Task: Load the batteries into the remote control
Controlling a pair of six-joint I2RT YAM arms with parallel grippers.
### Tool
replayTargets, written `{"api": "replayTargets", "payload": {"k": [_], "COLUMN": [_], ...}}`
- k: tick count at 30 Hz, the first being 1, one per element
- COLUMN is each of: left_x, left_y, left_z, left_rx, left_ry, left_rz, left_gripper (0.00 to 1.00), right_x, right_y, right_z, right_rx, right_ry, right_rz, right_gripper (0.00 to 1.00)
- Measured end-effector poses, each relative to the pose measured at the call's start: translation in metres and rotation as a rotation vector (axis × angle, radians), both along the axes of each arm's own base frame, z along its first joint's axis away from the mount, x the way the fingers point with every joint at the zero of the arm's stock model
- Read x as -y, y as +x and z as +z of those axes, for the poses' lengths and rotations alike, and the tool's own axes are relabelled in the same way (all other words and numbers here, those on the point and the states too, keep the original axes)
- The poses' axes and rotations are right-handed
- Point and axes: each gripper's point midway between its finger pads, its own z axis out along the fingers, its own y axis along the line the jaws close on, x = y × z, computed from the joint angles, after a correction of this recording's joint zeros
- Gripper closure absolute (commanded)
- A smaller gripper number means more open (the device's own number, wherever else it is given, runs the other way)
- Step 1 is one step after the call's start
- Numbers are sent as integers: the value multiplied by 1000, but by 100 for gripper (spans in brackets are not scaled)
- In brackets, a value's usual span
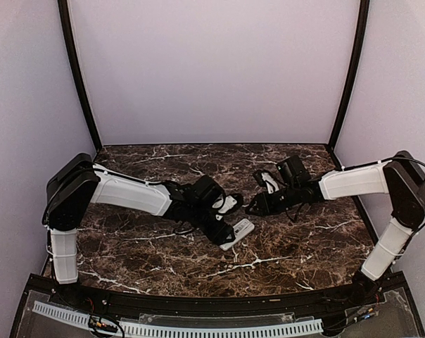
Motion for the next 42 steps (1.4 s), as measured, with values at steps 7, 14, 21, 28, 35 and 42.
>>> {"api": "replayTargets", "payload": {"k": [7, 14, 21, 28, 35, 42], "left_x": [10, 23, 29, 29, 29, 32], "left_y": [5, 14, 15, 14, 13, 14], "left_z": [9, 16, 2, -2, -2, 3], "left_rx": [24, 48, 27, 22, 15, 20], "left_ry": [-22, -41, -32, -27, -26, -37], "left_rz": [-18, -32, -42, -43, -46, -49], "left_gripper": [31, 37, 41, 49, 59, 59], "right_x": [-2, -3, -4, -2, -3, -4], "right_y": [-1, -4, -6, -10, -11, -12], "right_z": [2, 0, -3, -13, -13, -12], "right_rx": [1, -5, -15, -40, -36, -38], "right_ry": [17, 32, 40, 32, 41, 51], "right_rz": [8, 14, 20, 18, 22, 30], "right_gripper": [65, 71, 73, 74, 76, 77]}}
